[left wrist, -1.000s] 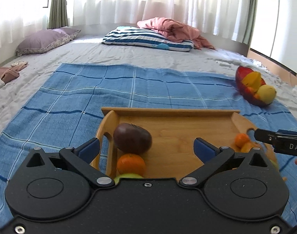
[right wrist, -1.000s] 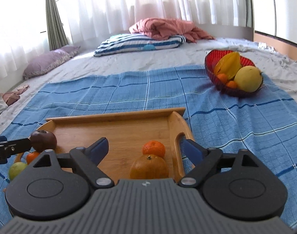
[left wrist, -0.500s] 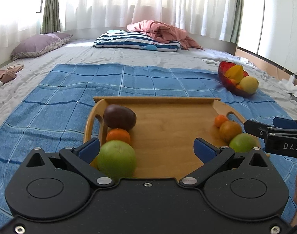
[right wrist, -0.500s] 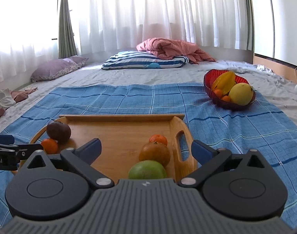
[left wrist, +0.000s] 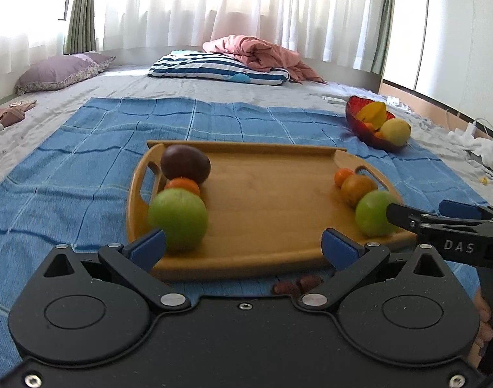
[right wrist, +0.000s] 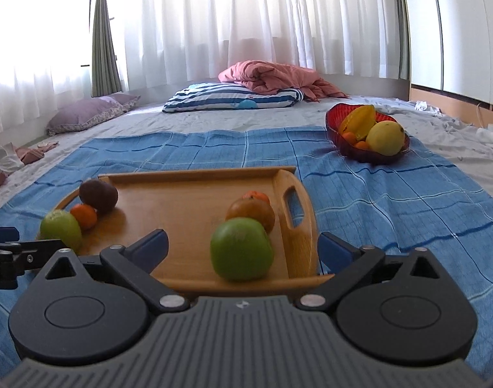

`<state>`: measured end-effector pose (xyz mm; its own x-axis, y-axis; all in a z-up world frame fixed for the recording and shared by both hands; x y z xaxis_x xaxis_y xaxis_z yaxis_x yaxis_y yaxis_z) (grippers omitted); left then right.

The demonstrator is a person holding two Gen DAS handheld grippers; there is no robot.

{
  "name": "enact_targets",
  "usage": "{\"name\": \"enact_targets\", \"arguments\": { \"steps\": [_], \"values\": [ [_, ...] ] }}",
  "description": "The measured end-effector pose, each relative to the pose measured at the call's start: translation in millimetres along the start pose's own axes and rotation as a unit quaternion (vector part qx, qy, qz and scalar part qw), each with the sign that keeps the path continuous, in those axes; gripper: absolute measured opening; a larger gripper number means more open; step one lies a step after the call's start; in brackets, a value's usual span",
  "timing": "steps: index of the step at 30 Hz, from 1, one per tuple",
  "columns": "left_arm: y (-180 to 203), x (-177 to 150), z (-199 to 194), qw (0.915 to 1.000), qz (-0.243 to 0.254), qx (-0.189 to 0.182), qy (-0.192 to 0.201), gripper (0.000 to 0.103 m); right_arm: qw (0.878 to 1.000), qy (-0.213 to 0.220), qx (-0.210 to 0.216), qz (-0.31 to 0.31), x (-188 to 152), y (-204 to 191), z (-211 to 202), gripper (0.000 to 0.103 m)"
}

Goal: Organize fruits
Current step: 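Lift both open tools back from the tray toward the red dates, then close the left tool on a red date while the right tool grasps another date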

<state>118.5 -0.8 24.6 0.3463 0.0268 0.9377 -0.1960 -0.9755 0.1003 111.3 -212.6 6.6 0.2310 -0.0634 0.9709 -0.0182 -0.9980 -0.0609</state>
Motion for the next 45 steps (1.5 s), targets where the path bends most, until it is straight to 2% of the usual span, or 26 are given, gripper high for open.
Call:
{"name": "enact_targets", "arguments": {
  "steps": [4,12,19,23,30,32,34,37,39,45],
  "values": [
    [6.4,-14.8,-5.5,0.9999,0.011,0.001,-0.003,0.103,1.0,0.004,-0.006,-0.014,-11.2,-3.1,-7.8,0.103],
    [12.6,-40.6,-5.9,0.9997,0.017,0.017,-0.001,0.103,1.0,-0.007,0.006,0.007,-33.6,-5.9,-8.3,0.103],
    [9.5,-56.1,2.5,0.9994,0.018,0.027,-0.008,0.102,1.0,0.017,0.015,-0.001,-45.5,-9.4,-9.9,0.103],
    [8.8,-63.1,8.9,0.9992,0.02,0.029,-0.017,0.093,0.999,0.025,0.024,-0.016,-52.4,-13.2,-10.8,0.099],
    [11.6,-68.3,14.5,0.9988,0.026,0.04,-0.008,0.093,0.999,0.016,0.029,-0.013,-62.7,-13.2,-2.7,0.094],
    [13.1,-71.1,17.5,0.9984,0.03,0.047,-0.006,0.093,0.999,0.005,0.033,-0.028,-68.9,-16.9,-0.7,0.091],
    [14.2,-72.6,18.0,0.9982,0.032,0.051,-0.002,0.093,0.999,0.014,0.026,-0.046,-70.0,-20.8,-1.9,0.09],
    [13.4,-72.5,18.4,0.9983,0.027,0.051,-0.001,0.092,0.998,0.011,0.028,-0.046,-70.7,-21.6,-1.1,0.089],
    [14.4,-72.8,17.3,0.9985,0.026,0.048,-0.001,0.09,0.999,0.011,0.028,-0.045,-70.7,-21.8,-1.0,0.089],
    [21.0,-72.2,16.6,0.9988,0.029,0.039,0.0,0.075,0.998,0.011,0.029,-0.048,-70.7,-22.2,-0.2,0.087]
  ]
}}
Point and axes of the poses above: each gripper's, at about its wrist camera, not at the fingertips, and z roughly the way its jaws point, y to its right, x to its top, the point moved 7 cm from there along z, roughly the way its jaws point, and after that the axes turned 13 degrees about y, right-handed, at the moved point
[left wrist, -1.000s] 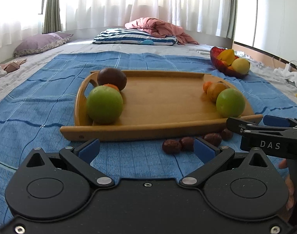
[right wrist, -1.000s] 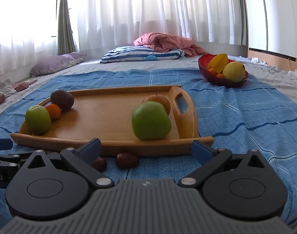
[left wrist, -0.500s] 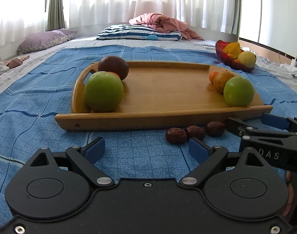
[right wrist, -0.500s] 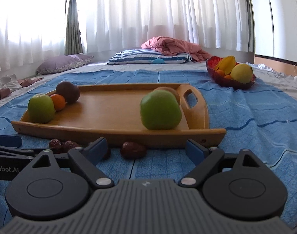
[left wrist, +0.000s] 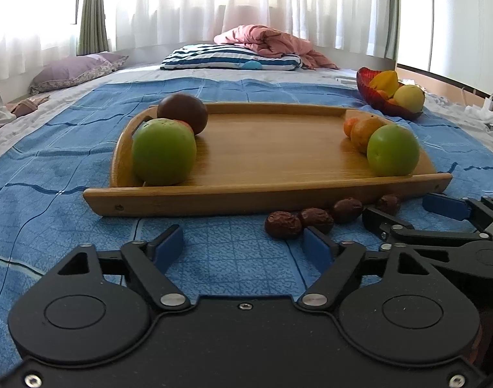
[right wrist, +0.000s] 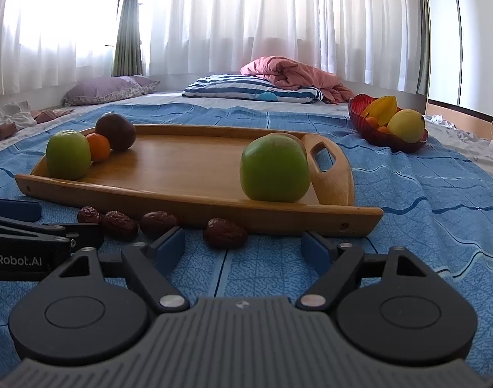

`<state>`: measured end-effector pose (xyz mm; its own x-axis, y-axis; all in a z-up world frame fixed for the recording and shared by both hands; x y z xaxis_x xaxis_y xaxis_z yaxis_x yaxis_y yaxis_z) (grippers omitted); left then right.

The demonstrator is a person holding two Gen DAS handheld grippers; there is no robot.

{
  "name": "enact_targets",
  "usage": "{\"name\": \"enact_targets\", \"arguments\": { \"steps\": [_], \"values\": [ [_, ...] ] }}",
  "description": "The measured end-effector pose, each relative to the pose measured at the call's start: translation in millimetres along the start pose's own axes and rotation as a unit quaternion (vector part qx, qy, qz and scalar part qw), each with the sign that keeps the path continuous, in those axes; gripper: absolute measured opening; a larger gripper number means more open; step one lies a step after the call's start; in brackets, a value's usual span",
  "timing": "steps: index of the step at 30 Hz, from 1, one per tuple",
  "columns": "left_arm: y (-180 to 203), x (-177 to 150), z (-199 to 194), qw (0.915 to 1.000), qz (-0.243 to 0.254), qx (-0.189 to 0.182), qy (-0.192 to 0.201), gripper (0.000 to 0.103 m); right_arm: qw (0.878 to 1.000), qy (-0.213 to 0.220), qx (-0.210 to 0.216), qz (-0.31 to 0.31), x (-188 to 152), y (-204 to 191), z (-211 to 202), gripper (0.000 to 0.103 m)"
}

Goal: Organize fruits
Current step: 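Close the left tool on a red date while the right tool grasps another date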

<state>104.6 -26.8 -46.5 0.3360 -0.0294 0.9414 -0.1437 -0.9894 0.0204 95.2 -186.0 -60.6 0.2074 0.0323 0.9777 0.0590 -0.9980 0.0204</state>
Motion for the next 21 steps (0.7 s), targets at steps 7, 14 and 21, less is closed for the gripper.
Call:
{"name": "enact_targets", "arguments": {
  "steps": [7,14,21],
  "values": [
    [12.0,2.5,-0.4,0.9997,0.014,-0.018,-0.003,0.049,1.0,-0.003,0.003,0.008,-0.3,1.7,0.1,0.086],
    [16.7,3.9,1.6,0.9996,0.014,-0.022,-0.006,0.041,1.0,-0.005,0.004,0.013,-0.6,2.9,1.0,0.083],
    [24.8,4.4,1.8,0.9992,0.024,-0.032,-0.008,0.024,1.0,-0.004,0.007,0.011,-0.4,2.0,2.0,0.073]
  ]
}}
Point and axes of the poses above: each gripper's, at about its wrist camera, not at the fingertips, and z roughly the way its jaws point, y to its right, x to its top, the point moved 7 cm from there along z, roughly the way its jaws point, and after that the axes turned 13 degrees about y, right-handed, at the moved point
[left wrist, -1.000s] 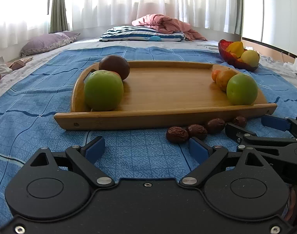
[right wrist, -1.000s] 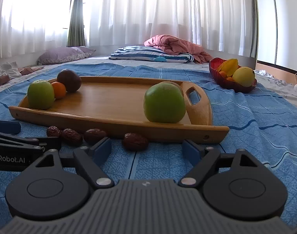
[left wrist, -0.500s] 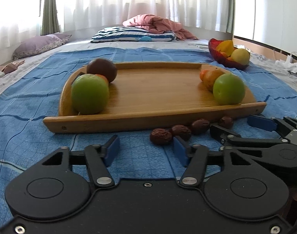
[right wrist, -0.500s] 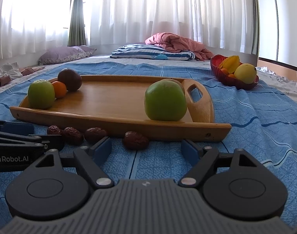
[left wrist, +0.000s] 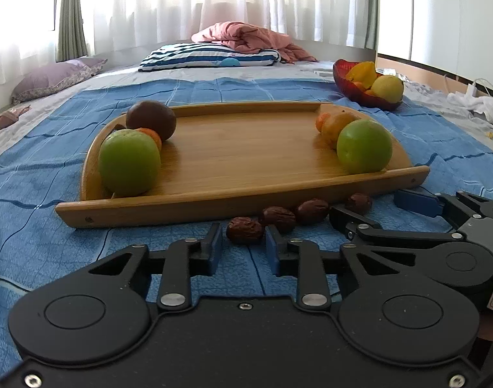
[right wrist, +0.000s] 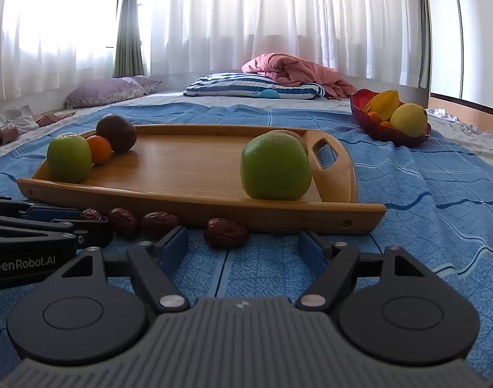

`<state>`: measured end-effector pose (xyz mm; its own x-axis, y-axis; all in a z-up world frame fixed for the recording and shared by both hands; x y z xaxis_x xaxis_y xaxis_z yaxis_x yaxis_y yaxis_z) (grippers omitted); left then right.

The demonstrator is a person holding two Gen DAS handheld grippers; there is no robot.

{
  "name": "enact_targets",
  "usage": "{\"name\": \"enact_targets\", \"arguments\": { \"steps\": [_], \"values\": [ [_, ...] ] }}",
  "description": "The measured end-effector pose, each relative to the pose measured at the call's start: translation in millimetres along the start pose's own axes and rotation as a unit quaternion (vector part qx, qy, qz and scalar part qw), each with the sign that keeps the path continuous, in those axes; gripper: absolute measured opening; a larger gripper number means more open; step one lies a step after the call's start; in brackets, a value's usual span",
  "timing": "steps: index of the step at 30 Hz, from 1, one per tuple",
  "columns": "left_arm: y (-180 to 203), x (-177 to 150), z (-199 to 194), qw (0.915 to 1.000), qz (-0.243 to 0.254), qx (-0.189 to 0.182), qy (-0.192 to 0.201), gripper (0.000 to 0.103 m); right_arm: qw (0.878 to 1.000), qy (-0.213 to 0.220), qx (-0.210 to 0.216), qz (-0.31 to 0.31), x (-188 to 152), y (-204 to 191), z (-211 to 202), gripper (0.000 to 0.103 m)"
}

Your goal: Organize fruits

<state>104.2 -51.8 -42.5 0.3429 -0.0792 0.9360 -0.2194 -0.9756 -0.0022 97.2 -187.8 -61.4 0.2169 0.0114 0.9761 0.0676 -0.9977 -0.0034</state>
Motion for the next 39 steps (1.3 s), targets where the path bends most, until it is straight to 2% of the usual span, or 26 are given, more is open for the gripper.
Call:
{"name": "enact_targets", "arguments": {
  "steps": [4,12,32,39],
  "values": [
    [3.2,0.4,0.5,1.0,0.002,-0.003,-0.002,0.024,1.0,0.0,0.002,-0.001,0.4,-1.3,-0.6,0.063],
    [4.3,2.1,-0.3,0.9999,0.006,-0.007,-0.005,0.024,1.0,-0.002,0.011,-0.008,2.6,-4.9,-2.6,0.035],
    [-7.6,10.2,-15.3,0.9999,-0.011,-0.007,0.007,0.023,1.0,0.01,-0.01,0.009,18.3,-3.6,-13.4,0.034],
    [-15.9,18.9,-19.5,0.9995,-0.018,0.015,0.02,0.024,1.0,0.02,-0.002,0.011,28.4,-10.6,-18.8,0.034]
  ]
}}
Point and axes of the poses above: each gripper's, at about its wrist camera, not at the fingertips, and z roughly the way its jaws point, y to its right, x to its top, the point moved 7 cm from there along z, roughly the way its jaws point, and after that the axes turned 13 degrees about y, right-handed, at the moved point
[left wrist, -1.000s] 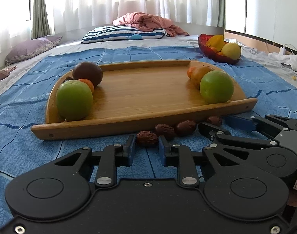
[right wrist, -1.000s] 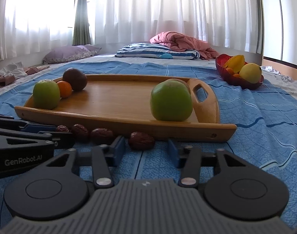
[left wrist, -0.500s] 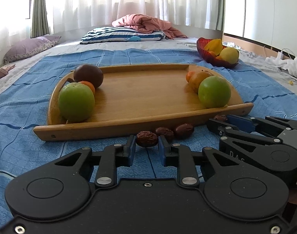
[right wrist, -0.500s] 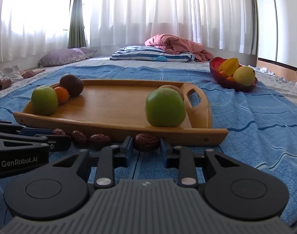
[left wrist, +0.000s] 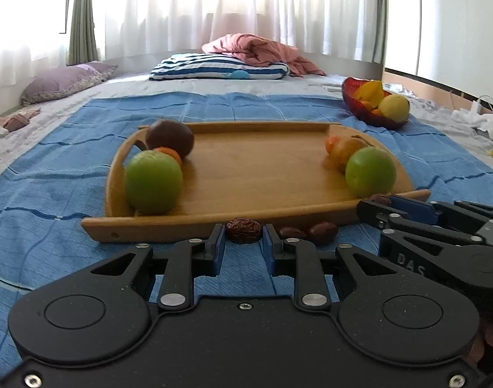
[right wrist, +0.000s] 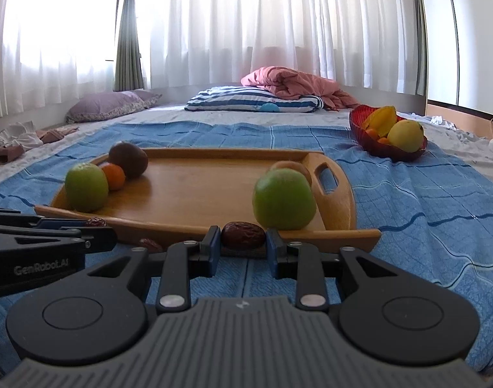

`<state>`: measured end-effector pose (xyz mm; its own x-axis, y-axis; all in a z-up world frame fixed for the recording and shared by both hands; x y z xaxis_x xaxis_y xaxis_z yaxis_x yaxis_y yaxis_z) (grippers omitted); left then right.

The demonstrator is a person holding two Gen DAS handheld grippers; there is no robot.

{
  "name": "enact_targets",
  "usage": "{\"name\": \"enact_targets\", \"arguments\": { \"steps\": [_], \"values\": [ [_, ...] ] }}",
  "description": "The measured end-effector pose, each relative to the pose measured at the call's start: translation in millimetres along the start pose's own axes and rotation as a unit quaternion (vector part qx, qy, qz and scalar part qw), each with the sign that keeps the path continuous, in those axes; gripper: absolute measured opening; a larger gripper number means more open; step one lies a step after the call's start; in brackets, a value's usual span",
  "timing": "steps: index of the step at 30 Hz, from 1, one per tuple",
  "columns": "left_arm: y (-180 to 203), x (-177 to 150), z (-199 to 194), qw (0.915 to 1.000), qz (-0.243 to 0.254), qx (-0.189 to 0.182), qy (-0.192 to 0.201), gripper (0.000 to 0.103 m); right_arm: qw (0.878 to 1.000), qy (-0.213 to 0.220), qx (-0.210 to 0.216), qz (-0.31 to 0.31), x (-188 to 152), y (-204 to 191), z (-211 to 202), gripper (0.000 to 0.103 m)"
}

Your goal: Organize fruits

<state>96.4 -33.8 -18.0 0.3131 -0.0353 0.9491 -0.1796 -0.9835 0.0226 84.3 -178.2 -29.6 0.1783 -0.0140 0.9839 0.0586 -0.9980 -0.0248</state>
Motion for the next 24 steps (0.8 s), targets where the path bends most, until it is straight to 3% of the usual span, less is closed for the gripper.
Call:
{"name": "enact_targets", "arguments": {
  "steps": [24],
  "values": [
    [-6.5,27.5,-13.4,0.9991,-0.017,-0.002,0.038,0.024,0.999,0.027,-0.009,0.031,28.4,9.5,-0.2,0.034]
  ]
}}
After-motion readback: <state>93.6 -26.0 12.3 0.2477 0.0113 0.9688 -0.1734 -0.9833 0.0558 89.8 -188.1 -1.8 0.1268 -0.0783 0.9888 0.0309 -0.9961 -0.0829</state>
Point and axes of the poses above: each gripper's, at about its wrist camera, not at the fingertips, and z roughly the way its jaws point, y to its right, x to its top, the point moved 7 cm from there along z, roughly the way its jaws point, and after that the axes turned 13 degrees about y, right-handed, at the moved point
